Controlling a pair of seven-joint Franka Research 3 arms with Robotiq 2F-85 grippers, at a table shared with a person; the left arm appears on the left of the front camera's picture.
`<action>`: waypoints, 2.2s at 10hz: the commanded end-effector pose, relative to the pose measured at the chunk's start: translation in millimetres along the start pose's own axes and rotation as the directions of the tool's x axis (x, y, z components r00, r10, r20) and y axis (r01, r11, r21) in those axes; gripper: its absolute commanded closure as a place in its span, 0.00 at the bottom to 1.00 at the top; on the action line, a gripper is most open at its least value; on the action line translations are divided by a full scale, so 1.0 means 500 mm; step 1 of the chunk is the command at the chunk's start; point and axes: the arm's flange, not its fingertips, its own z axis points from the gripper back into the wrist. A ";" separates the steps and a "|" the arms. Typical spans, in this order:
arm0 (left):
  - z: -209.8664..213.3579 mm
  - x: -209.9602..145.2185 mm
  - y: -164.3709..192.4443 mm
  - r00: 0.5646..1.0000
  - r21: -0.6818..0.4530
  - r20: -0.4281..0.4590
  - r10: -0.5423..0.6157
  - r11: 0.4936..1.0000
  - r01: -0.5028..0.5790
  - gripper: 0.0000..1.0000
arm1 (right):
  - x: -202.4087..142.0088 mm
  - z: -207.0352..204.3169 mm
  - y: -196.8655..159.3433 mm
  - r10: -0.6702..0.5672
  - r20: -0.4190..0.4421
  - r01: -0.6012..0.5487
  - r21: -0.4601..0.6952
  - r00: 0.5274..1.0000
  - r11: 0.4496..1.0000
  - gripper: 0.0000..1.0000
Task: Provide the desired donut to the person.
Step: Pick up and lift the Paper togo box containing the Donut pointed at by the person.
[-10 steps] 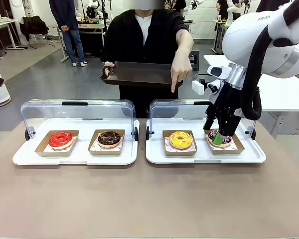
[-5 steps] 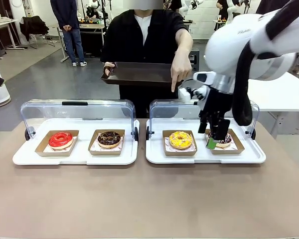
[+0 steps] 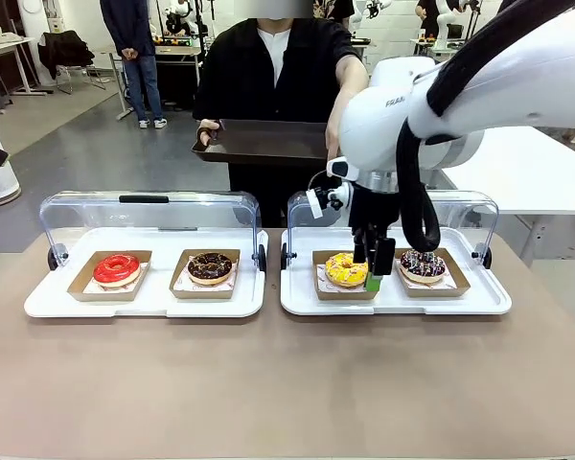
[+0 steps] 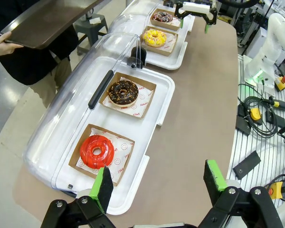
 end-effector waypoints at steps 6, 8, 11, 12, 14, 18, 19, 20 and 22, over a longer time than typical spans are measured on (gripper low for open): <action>0.002 0.002 0.001 1.000 -0.005 0.016 -0.008 1.000 0.008 0.00 | 0.059 -0.091 -0.060 0.023 -0.008 -0.024 -0.149 1.000 0.989 0.00; 0.002 0.002 0.001 1.000 -0.005 0.016 -0.008 1.000 0.008 0.00 | 0.059 -0.083 -0.058 0.039 0.004 -0.038 -0.119 0.999 0.992 0.00; 0.002 0.002 0.001 1.000 -0.005 0.016 -0.008 1.000 0.008 0.00 | 0.059 -0.083 -0.058 0.039 0.004 -0.038 -0.119 0.999 0.992 0.00; 0.002 0.002 0.001 1.000 -0.005 0.016 -0.008 1.000 0.008 0.00 | 0.059 -0.083 -0.058 0.039 0.004 -0.038 -0.119 0.999 0.992 0.00; 0.002 0.002 0.001 1.000 -0.005 0.016 -0.008 1.000 0.008 0.00 | 0.064 -0.096 -0.060 0.039 0.005 -0.038 -0.118 0.999 0.992 0.00; 0.002 0.002 0.001 1.000 -0.005 0.016 -0.008 1.000 0.008 0.00 | 0.069 -0.155 -0.089 -0.001 -0.026 -0.003 -0.156 1.000 0.988 0.00; 0.002 0.002 0.001 1.000 -0.005 0.016 -0.008 1.000 0.008 0.00 | 0.071 -0.159 -0.095 -0.004 -0.017 0.001 -0.170 1.000 0.986 0.00; 0.002 0.002 0.001 1.000 -0.005 0.016 -0.008 1.000 0.008 0.00 | 0.076 -0.160 -0.097 -0.002 -0.019 -0.001 -0.175 1.000 0.985 0.00; 0.002 0.002 0.001 1.000 -0.005 0.016 -0.008 1.000 0.008 0.00 | 0.080 -0.161 -0.098 0.005 -0.009 -0.007 -0.179 1.000 0.984 0.00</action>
